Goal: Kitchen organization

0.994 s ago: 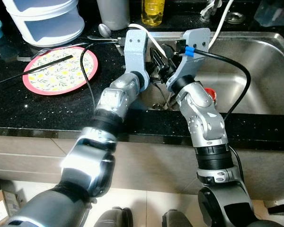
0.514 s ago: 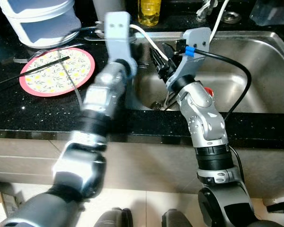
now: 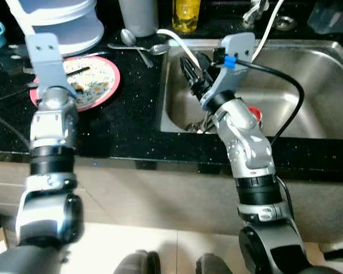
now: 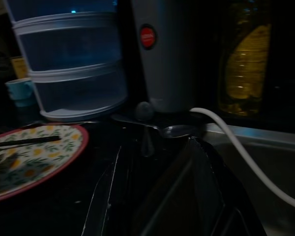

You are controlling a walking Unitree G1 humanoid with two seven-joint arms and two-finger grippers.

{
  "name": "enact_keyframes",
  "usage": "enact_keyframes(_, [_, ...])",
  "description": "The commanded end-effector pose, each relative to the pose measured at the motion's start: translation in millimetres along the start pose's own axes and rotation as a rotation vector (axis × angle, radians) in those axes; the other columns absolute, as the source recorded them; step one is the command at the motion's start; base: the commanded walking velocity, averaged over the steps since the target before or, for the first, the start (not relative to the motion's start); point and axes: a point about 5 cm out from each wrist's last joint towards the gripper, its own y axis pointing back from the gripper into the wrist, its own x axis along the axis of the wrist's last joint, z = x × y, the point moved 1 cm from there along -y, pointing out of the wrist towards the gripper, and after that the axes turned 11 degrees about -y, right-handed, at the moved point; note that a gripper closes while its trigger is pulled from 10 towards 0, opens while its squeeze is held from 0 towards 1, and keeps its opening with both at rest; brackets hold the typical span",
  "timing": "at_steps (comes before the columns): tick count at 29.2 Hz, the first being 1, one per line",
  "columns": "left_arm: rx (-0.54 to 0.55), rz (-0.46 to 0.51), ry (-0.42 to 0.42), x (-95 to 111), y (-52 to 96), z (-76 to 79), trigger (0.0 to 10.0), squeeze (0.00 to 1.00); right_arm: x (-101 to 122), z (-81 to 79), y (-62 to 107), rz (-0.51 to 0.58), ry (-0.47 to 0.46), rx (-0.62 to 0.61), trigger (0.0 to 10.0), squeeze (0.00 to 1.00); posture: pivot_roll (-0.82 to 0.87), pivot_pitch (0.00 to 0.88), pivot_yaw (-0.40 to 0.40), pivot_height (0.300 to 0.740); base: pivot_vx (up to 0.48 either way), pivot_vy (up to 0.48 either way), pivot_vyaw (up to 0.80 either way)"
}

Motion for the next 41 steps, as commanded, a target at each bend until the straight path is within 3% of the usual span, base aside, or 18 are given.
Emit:
enact_keyframes(1, [0.081,-0.004,-0.036,-2,-3.1,-22.4,10.0,0.0,1,-2.6,-1.3,0.004,-0.014,0.013,10.0,0.0,-0.01,0.103,0.085,0.74,0.0,0.0,0.0])
enact_keyframes(4, [0.105,-0.012,-0.019,-2,-5.7,-31.2,10.0,0.0,1,-2.7,-1.9,0.005,-0.015,0.015,10.0,0.0,-0.01,0.103,0.081,0.74,0.0,0.0,0.0])
enact_keyframes(5, [0.081,-0.017,0.079,-1,-7.9,-35.8,9.4,0.0,3,-3.1,-2.9,0.01,-0.003,0.023,10.0,0.0,-0.01,0.101,0.079,0.74,0.0,0.0,0.0])
enact_keyframes(6, [0.081,-0.017,0.079,-1,-7.9,-35.8,9.4,0.0,3,-3.1,-2.9,0.01,-0.003,0.023,10.0,0.0,-0.01,0.101,0.079,0.74,0.0,0.0,0.0])
enact_keyframes(7, [0.049,-0.015,0.169,2,-8.7,-37.5,8.0,0.0,4,-3.8,-3.8,0.016,0.013,0.034,10.0,0.0,-0.01,0.101,0.079,0.74,0.0,0.0,0.0])
enact_keyframes(9, [0.041,0.002,0.234,6,-8.5,-40.9,8.5,0.0,7,-5.7,-4.4,0.024,0.033,0.057,10.0,0.0,-0.01,0.098,0.079,0.74,0.0,0.0,0.0])
enact_keyframes(10, [0.059,0.01,0.305,9,-7.8,-48.1,10.0,0.0,14,-14.7,-4.0,0.039,0.045,0.135,10.0,0.0,-0.01,0.096,0.076,0.74,0.0,0.0,0.0])
enact_keyframes(13, [0.118,-0.022,0.321,3,-9.2,-58.8,10.0,0.0,20,-27.8,-2.7,0.057,0.032,0.219,10.0,0.0,-0.01,0.095,0.073,0.74,0.0,0.0,0.0])
enact_keyframes(14, [0.143,-0.04,0.337,-2,-10.7,-66.9,10.0,0.18,23,-37.9,-2.5,0.069,0.022,0.266,10.0,0.0,-0.01,0.095,0.071,0.74,0.0,0.0,0.0])
enact_keyframes(15, [0.143,-0.04,0.337,-2,-10.7,-66.9,10.0,0.18,23,-37.9,-2.5,0.069,0.022,0.266,10.0,0.0,-0.01,0.095,0.071,0.74,0.0,0.0,0.0])
enact_keyframes(16, [0.159,-0.044,0.34,-4,-10.9,-71.8,10.0,1.0,22,-40.5,-2.9,0.069,0.022,0.275,10.0,0.0,-0.01,0.095,0.065,0.74,0.0,0.0,0.0])
enact_keyframes(22, [0.237,-0.048,0.356,-8,-10.7,-91.8,10.0,1.0,18,-43.3,-4.1,0.057,0.019,0.287,10.0,0.0,0.0,0.093,0.058,0.74,0.0,0.0,0.0])
enact_keyframes(27, [0.265,-0.073,0.48,-19,-11.7,-104.8,10.0,1.0,16,-43.7,-3.9,0.051,0.017,0.294,10.0,0.0,0.0,0.093,0.056,0.74,0.0,0.0,0.0])
enact_keyframes(28, [0.291,-0.105,0.577,-27,-12.8,-112.5,10.0,0.76,16,-43.3,-3.6,0.049,0.017,0.296,10.0,0.0,0.0,0.092,0.055,0.74,0.0,0.0,0.0])
enact_keyframes(29, [0.291,-0.105,0.577,-27,-12.8,-112.5,10.0,0.76,16,-43.3,-3.6,0.049,0.017,0.296,10.0,0.0,0.0,0.092,0.055,0.74,0.0,0.0,0.0])
enact_keyframes(30, [0.323,-0.141,0.662,-36,-13.9,-120.7,10.0,0.0,15,-42.8,-3.3,0.046,0.016,0.297,10.0,0.0,0.0,0.093,0.055,0.74,0.0,0.0,0.0])
enact_keyframes(35, [0.348,-0.192,0.802,-52,-17.0,-134.8,10.0,0.0,14,-41.5,-2.1,0.039,0.015,0.297,10.0,0.0,0.0,0.094,0.053,0.74,0.0,0.0,0.0])
enact_keyframes(41, [0.265,-0.223,0.88,-59,-22.6,-125.2,10.0,0.0,14,-41.2,-2.3,0.038,0.017,0.295,10.0,0.0,-0.01,0.095,0.051,0.74,0.0,0.0,0.0])
